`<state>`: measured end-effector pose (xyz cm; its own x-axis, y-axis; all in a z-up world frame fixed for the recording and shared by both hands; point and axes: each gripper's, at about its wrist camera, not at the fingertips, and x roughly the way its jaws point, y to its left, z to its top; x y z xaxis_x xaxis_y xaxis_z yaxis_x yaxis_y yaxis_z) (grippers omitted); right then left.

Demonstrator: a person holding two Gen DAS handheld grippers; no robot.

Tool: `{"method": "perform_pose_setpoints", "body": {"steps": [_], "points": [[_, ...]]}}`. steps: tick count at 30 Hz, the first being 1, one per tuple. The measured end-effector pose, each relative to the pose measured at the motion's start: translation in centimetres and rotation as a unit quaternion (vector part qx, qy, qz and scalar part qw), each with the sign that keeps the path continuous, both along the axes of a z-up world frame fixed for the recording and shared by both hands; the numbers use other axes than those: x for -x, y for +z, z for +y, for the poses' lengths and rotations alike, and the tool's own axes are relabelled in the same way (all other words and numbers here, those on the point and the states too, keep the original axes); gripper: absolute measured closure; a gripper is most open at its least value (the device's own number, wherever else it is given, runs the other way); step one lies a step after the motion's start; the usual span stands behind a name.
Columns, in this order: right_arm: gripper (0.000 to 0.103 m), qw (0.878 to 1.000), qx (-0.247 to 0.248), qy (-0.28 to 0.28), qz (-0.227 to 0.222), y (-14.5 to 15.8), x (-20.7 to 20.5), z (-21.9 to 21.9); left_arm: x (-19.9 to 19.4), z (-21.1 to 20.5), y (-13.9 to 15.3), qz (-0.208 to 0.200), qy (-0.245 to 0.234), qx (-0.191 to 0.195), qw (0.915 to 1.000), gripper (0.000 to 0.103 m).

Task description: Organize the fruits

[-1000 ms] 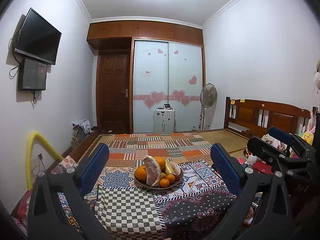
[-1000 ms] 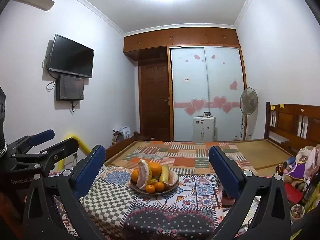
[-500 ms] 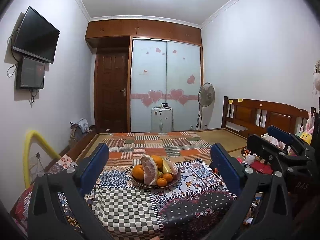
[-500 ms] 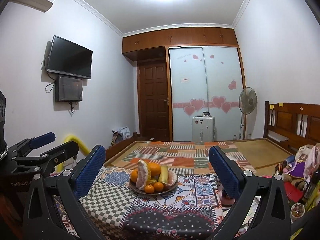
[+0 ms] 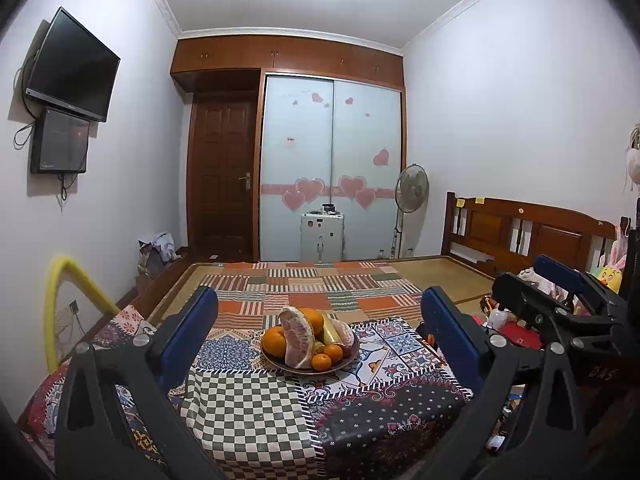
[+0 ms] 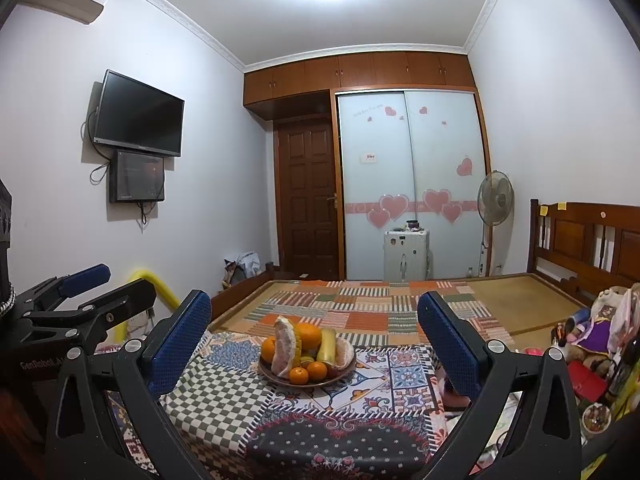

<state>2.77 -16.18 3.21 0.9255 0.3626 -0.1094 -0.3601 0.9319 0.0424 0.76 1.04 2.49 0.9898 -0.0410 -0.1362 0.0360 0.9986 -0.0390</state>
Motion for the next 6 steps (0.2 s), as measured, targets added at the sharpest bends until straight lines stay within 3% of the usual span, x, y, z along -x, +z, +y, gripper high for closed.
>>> {"method": "perform_pose_setpoints", "body": {"steps": [6], "points": [[0.0, 1.0, 0.002, 0.001, 0.008, -0.39, -0.23, 0.09, -0.1, -0.01, -0.21, 0.007, -0.004, 0.0, 1.0, 0.0]]}}
